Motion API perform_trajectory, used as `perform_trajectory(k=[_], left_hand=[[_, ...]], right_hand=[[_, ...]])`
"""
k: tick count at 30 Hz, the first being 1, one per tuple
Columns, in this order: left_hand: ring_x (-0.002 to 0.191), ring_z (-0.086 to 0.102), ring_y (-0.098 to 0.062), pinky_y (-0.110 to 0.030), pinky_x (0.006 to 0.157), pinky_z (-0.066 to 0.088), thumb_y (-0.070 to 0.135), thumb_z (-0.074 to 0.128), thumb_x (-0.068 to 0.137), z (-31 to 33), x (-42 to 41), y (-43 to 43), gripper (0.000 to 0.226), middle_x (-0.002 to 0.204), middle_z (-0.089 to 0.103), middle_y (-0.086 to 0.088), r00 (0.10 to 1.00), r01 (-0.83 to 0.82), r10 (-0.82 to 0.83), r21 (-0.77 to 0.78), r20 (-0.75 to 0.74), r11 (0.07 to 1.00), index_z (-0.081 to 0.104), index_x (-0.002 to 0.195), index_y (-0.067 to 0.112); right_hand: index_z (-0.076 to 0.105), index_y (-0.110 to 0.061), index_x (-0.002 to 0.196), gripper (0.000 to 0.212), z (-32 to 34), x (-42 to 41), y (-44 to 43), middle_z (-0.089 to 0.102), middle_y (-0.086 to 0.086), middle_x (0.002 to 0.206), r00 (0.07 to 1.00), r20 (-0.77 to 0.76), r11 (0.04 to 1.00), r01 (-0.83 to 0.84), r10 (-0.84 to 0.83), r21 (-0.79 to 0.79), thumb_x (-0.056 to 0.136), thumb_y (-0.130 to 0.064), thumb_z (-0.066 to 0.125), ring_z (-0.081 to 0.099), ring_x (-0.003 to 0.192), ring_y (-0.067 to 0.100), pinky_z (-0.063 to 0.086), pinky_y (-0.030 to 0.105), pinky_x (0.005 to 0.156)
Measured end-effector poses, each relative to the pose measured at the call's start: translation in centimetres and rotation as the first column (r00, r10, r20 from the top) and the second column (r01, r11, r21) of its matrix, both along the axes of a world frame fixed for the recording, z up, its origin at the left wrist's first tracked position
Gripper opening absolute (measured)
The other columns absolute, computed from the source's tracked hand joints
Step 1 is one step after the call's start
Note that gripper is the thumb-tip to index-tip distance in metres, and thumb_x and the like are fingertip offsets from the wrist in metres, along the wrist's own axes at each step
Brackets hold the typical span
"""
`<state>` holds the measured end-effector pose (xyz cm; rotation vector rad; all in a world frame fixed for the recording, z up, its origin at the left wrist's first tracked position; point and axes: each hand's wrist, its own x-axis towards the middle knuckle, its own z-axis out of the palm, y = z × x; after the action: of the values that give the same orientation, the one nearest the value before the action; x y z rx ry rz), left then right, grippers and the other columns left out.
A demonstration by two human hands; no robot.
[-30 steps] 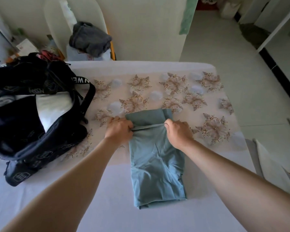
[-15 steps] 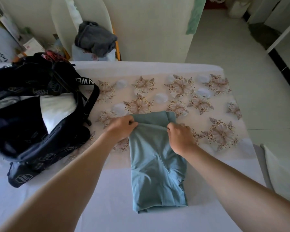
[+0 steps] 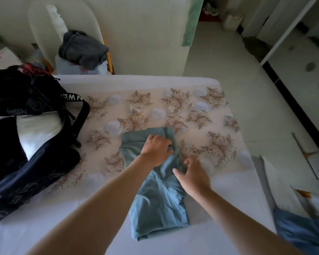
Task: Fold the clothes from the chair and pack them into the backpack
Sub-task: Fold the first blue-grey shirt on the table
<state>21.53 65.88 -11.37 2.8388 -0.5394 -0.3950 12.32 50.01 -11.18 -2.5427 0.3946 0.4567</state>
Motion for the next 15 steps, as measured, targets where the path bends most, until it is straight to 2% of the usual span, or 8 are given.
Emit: perform_trajectory(k=[2,4,7,9,10,12,14,15], left_hand=[[0.097,0.058,-0.019,-0.037,0.102,0.033,0.039,0.041,0.099,0.7,0.8,-0.3,0.032,0.093,0.067,0.003,1.0,-0.027,0.026,-0.032,-0.018,0.999,0.069,0.095,0.022],[0.084,0.058,-0.017,-0.034,0.09,0.038,0.03,0.045,0.097,1.3,1.0,-0.1,0.03,0.082,0.066,0.003,0.99,-0.114,0.093,-0.207,-0.11,0.972,0.067,0.082,0.017],[0.07,0.054,-0.017,-0.032,0.071,0.041,0.012,0.054,0.094,2.6,0.9,0.8,0.028,0.073,0.059,-0.005,0.975,-0.217,0.161,-0.473,-0.156,0.854,0.056,0.067,0.006],[0.065,0.054,-0.002,-0.024,0.066,0.046,0.007,0.053,0.097,3.7,0.6,1.3,0.023,0.074,0.061,0.003,0.956,-0.281,0.175,-0.553,-0.237,0.784,0.064,0.077,0.005],[0.059,0.053,0.004,-0.016,0.059,0.043,0.007,0.051,0.099,4.2,0.5,1.4,0.021,0.072,0.061,0.013,0.939,-0.327,0.189,-0.565,-0.289,0.757,0.067,0.085,0.008],[0.061,0.055,0.005,-0.018,0.058,0.04,0.013,0.048,0.101,4.3,0.6,1.6,0.023,0.073,0.064,0.019,0.921,-0.371,0.205,-0.587,-0.33,0.719,0.063,0.084,0.013],[0.074,0.058,-0.012,-0.027,0.063,0.04,0.021,0.047,0.102,3.9,0.8,1.5,0.024,0.074,0.061,0.013,0.938,-0.335,0.222,-0.53,-0.266,0.78,0.053,0.078,0.019],[0.079,0.057,-0.018,-0.03,0.067,0.04,0.024,0.048,0.101,3.5,0.9,1.4,0.022,0.075,0.058,0.011,0.959,-0.278,0.218,-0.474,-0.179,0.835,0.052,0.079,0.021]], right_hand=[[0.05,-0.026,0.124,0.054,0.3,0.0,0.0,0.053,-0.007,0.119,0.998,0.048,0.998,-0.032,0.03,0.047,0.084,-0.057,0.067,0.058,0.102,0.015,0.051,0.035,0.09],[0.055,-0.028,0.123,0.053,1.1,0.2,0.4,0.055,-0.009,0.116,0.992,0.108,0.991,-0.069,0.057,0.112,0.081,-0.058,0.067,0.058,0.101,0.011,0.051,0.031,0.088],[0.061,-0.025,0.087,0.025,2.3,0.6,1.7,0.064,-0.011,0.075,0.995,0.076,0.947,-0.086,0.066,0.309,0.08,-0.046,0.073,0.06,0.063,0.003,0.049,0.023,0.059],[0.055,-0.015,0.072,0.025,2.4,0.8,2.6,0.056,-0.005,0.06,0.998,-0.017,0.904,-0.041,0.053,0.426,0.082,-0.028,0.074,0.052,0.052,0.009,0.043,0.026,0.053],[0.055,-0.009,0.072,0.024,2.0,1.0,2.9,0.057,0.0,0.062,0.997,-0.064,0.885,0.0,0.034,0.465,0.082,-0.022,0.072,0.052,0.055,0.012,0.043,0.028,0.056],[0.062,-0.001,0.088,0.02,1.7,1.7,3.1,0.068,0.009,0.081,0.987,-0.158,0.835,0.114,-0.033,0.539,0.085,-0.019,0.069,0.064,0.073,0.019,0.053,0.032,0.07],[0.067,-0.009,0.093,0.008,1.1,2.2,2.8,0.073,0.01,0.096,0.967,-0.237,0.772,0.224,-0.098,0.595,0.088,-0.016,0.066,0.07,0.092,0.024,0.056,0.041,0.089],[0.068,-0.014,0.093,0.005,0.9,2.2,2.5,0.073,0.009,0.096,0.961,-0.253,0.767,0.246,-0.114,0.592,0.09,-0.013,0.064,0.069,0.094,0.024,0.056,0.041,0.09]])
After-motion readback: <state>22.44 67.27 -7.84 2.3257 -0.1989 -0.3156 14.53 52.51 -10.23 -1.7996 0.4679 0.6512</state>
